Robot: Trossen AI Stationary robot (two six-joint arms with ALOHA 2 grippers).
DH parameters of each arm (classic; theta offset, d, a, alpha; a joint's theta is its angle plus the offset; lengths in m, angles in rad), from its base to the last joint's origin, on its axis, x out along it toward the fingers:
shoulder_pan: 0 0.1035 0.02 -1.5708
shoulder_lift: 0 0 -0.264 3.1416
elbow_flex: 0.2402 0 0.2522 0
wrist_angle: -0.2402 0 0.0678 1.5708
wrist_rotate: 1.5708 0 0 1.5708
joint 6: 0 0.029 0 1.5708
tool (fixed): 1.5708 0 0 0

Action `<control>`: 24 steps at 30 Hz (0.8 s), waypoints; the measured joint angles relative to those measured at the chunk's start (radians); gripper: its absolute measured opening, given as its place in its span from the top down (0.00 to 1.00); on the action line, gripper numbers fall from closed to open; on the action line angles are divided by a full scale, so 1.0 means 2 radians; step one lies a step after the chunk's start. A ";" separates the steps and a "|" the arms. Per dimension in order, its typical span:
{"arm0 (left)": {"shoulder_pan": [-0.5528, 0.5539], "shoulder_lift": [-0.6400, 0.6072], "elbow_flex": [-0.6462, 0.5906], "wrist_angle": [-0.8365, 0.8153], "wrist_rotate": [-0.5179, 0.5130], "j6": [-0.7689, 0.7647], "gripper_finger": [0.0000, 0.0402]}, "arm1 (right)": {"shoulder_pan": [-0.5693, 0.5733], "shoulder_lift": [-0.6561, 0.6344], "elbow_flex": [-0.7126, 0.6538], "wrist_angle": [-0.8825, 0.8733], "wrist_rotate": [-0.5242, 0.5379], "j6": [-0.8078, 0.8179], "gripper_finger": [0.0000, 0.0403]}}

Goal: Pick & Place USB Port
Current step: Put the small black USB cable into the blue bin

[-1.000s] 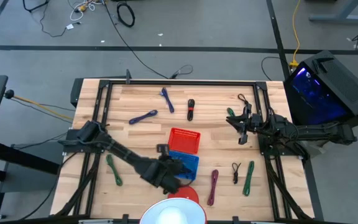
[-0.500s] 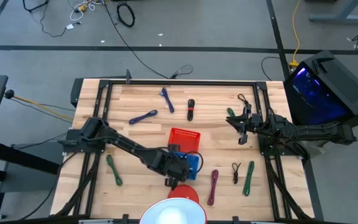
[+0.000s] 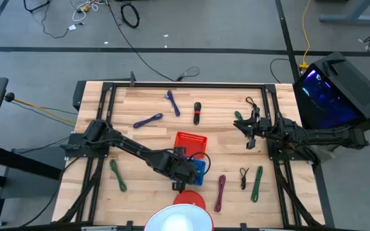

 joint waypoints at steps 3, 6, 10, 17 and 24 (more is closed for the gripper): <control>0.003 0.000 0.000 0.000 0.005 -0.005 0.62 | 0.000 0.000 0.000 0.000 0.000 0.000 0.88; 0.005 0.000 0.000 -0.002 -0.004 -0.009 0.59 | 0.000 0.000 0.000 0.000 0.000 -0.001 0.88; 0.009 -0.012 0.000 -0.004 -0.041 -0.011 0.59 | 0.000 0.000 0.000 -0.001 0.000 -0.004 0.88; 0.029 -0.060 0.000 -0.017 -0.130 -0.045 0.62 | 0.000 0.000 0.000 -0.004 0.000 -0.004 0.88; 0.094 -0.095 0.001 -0.010 -0.184 -0.135 0.66 | 0.000 0.000 0.000 -0.001 0.000 -0.008 0.88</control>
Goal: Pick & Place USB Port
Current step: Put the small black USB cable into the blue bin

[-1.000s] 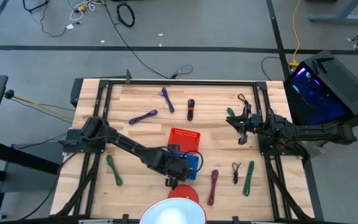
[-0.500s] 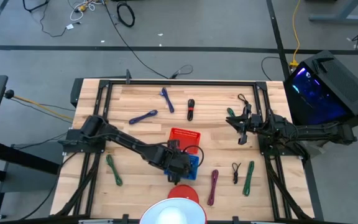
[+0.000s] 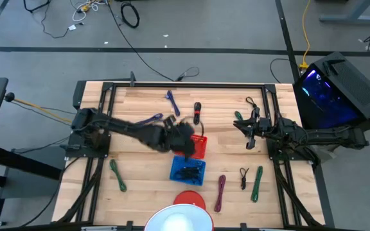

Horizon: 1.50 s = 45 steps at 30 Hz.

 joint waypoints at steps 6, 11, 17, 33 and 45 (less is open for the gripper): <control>0.098 0.010 -0.001 0.020 0.105 -0.014 0.67 | 0.000 0.000 0.000 0.002 0.000 0.001 0.88; 0.172 0.014 -0.001 0.037 0.187 -0.037 0.67 | 0.000 0.000 0.000 0.001 0.000 -0.001 0.88; 0.230 0.038 -0.001 0.088 0.297 -0.070 0.67 | 0.000 0.000 0.000 0.003 0.000 -0.010 0.88; 0.262 0.118 -0.001 0.130 0.400 -0.094 0.59 | 0.000 0.000 0.000 0.006 -0.015 -0.007 0.88; 0.268 0.118 -0.001 0.159 0.370 -0.117 0.48 | 0.000 0.000 0.000 0.006 -0.015 -0.005 0.88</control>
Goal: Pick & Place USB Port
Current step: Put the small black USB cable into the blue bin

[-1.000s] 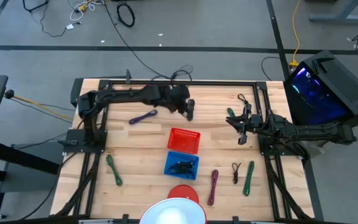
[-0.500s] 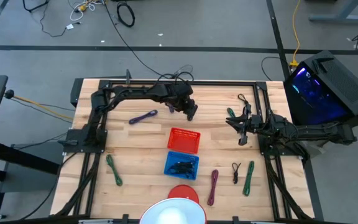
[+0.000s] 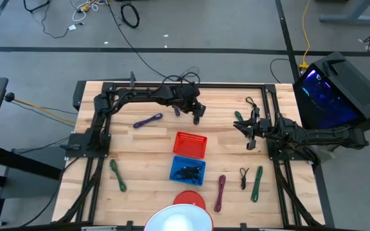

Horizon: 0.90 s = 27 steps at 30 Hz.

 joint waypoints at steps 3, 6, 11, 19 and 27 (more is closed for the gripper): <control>0.000 0.004 0.000 0.013 -0.001 -0.006 0.49 | 0.000 0.000 0.000 0.000 0.000 0.000 0.88; 0.000 0.010 0.000 0.019 0.001 -0.007 0.50 | 0.000 0.000 0.000 0.000 0.000 0.000 0.88; 0.000 0.038 0.000 0.035 0.018 -0.008 0.52 | 0.000 0.000 0.000 0.001 0.000 0.000 0.88; 0.001 0.056 0.000 0.046 0.000 -0.008 0.52 | 0.000 0.000 0.000 0.000 0.000 -0.004 0.88; 0.000 0.055 0.000 0.047 -0.013 -0.007 0.52 | 0.000 0.000 0.000 0.000 0.000 -0.004 0.88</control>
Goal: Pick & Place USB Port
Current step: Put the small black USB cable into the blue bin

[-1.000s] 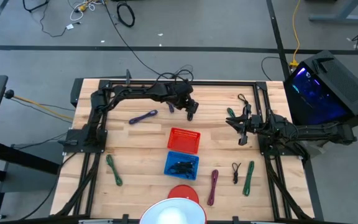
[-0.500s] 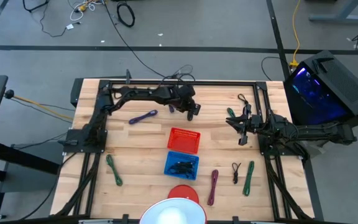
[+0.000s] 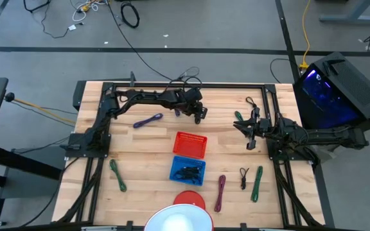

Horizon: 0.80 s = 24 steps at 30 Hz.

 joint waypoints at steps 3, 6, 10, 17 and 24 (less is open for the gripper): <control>0.000 0.000 0.000 -0.001 -0.004 0.000 0.52 | 0.000 0.000 0.000 0.000 0.000 0.000 0.88; 0.000 0.000 0.000 0.006 -0.003 0.000 0.52 | 0.000 0.000 0.000 0.000 0.000 0.000 0.88; 0.008 -0.003 0.009 0.035 0.056 0.013 0.52 | 0.000 0.000 0.000 0.000 0.001 0.013 0.88; 0.014 -0.009 0.080 0.032 0.060 0.076 0.52 | 0.000 0.018 0.068 -0.098 0.031 0.010 0.88; 0.017 -0.009 0.139 -0.053 0.045 0.138 0.52 | -0.036 0.129 0.158 -0.183 0.097 -0.019 0.88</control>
